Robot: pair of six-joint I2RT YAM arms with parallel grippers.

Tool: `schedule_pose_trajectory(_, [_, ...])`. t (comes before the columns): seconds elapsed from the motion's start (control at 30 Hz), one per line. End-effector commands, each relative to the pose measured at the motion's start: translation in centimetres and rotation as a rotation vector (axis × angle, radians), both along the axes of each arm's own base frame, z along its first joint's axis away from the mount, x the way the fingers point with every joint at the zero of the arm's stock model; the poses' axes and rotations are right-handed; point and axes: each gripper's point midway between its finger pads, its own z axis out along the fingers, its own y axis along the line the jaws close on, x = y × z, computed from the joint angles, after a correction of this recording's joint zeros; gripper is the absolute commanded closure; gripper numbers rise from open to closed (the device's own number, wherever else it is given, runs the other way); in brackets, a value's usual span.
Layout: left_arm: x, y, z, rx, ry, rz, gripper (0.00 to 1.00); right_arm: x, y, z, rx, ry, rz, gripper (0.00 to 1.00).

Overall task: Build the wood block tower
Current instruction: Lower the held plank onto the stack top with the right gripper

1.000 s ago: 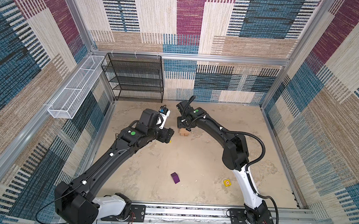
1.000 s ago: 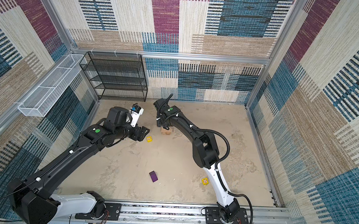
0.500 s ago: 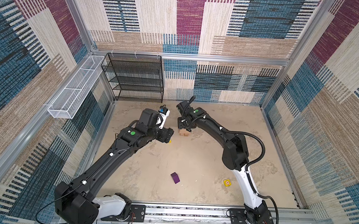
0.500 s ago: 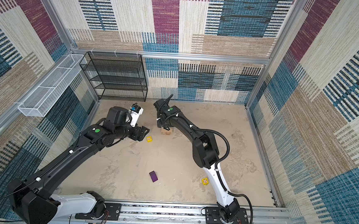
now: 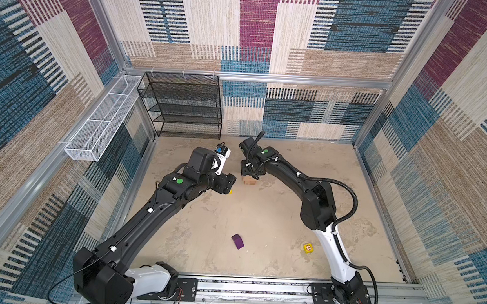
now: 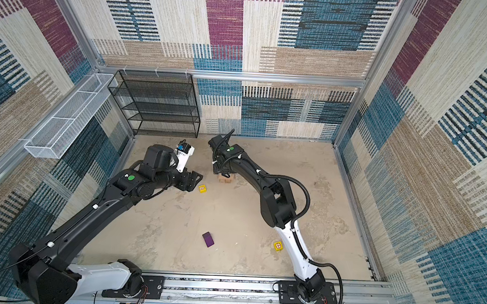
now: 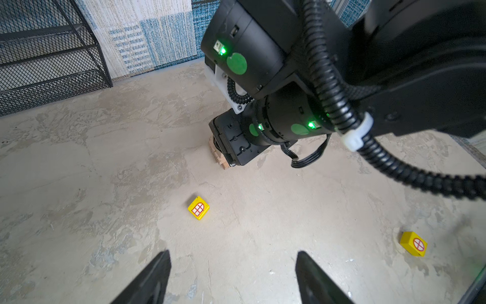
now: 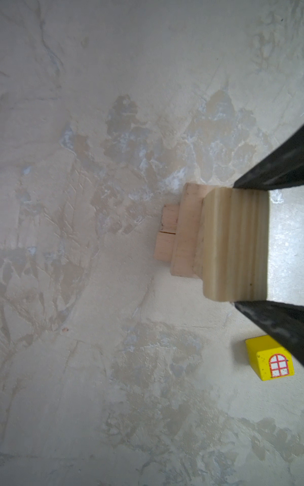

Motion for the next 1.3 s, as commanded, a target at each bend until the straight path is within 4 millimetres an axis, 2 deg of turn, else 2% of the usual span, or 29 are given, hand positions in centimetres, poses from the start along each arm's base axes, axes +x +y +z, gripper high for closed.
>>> schedule_pose_trajectory(0.0, [0.15,-0.1,0.41,-0.018,-0.012,0.003,0.21,0.19,0.05,0.22,0.004,-0.007,-0.014,0.63])
schedule_pose_trajectory(0.1, [0.15,-0.03,0.41,-0.018,-0.012,0.005,0.21,0.18,0.02,0.34,0.004,-0.007,-0.016,0.59])
schedule_pose_trajectory(0.8, [0.18,0.18,0.78,-0.023,-0.024,0.009,0.22,-0.2,-0.38,0.06,-0.023,0.014,-0.011,0.56])
schedule_pose_trajectory(1.0, [0.15,0.18,0.74,-0.027,-0.022,0.007,0.23,-0.23,-0.3,-0.21,-0.022,0.02,-0.009,0.43])
schedule_pose_trajectory(1.27, [0.19,0.28,0.77,-0.027,-0.023,0.01,0.23,-0.23,-0.09,0.08,-0.012,0.021,-0.007,0.19])
